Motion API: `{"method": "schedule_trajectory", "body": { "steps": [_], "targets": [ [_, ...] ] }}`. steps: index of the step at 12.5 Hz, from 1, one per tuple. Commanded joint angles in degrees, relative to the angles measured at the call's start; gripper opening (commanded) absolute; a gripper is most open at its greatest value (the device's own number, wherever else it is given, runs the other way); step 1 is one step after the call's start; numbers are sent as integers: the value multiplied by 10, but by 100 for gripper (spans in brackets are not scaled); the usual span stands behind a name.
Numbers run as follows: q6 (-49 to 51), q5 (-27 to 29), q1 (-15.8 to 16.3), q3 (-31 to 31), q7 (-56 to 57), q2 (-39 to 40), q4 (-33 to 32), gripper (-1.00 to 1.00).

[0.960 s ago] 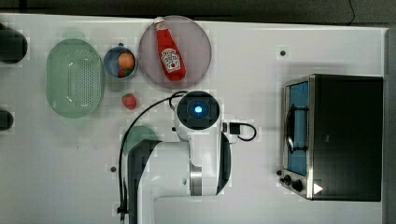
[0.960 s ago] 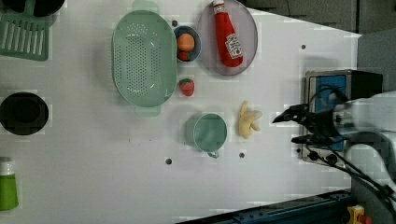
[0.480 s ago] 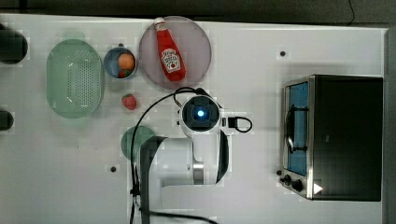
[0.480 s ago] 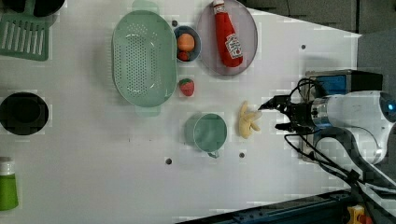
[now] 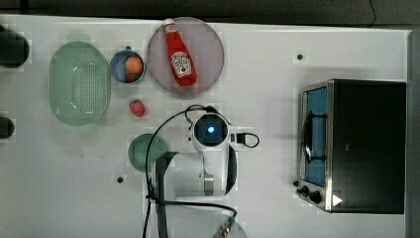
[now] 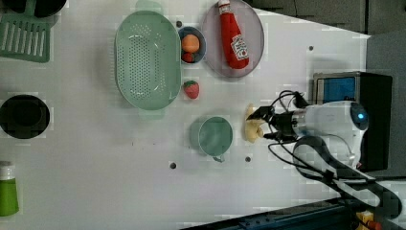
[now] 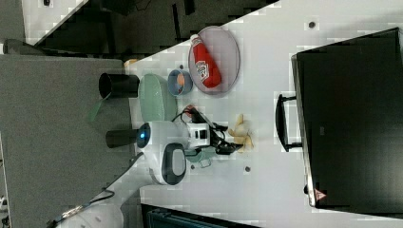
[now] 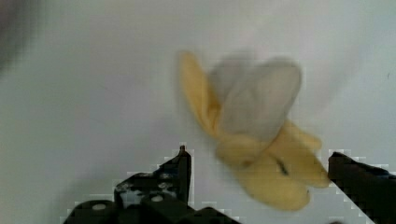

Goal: Pick banana from table and place on oven.

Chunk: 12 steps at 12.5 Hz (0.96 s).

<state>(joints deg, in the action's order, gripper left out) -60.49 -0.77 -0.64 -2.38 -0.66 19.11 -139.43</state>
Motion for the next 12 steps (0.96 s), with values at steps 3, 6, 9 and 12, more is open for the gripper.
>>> {"method": "schedule_trajectory", "body": {
  "steps": [3, 6, 9, 12],
  "targets": [
    [-27, -1, 3, -16, 5, 4, -6, 43],
    [-35, 0, 3, -16, 4, 4, -5, -27],
    [-38, 3, 3, -17, 4, -4, -3, -50],
    [-20, 3, 3, -16, 4, -73, -3, -50]
  ]
}}
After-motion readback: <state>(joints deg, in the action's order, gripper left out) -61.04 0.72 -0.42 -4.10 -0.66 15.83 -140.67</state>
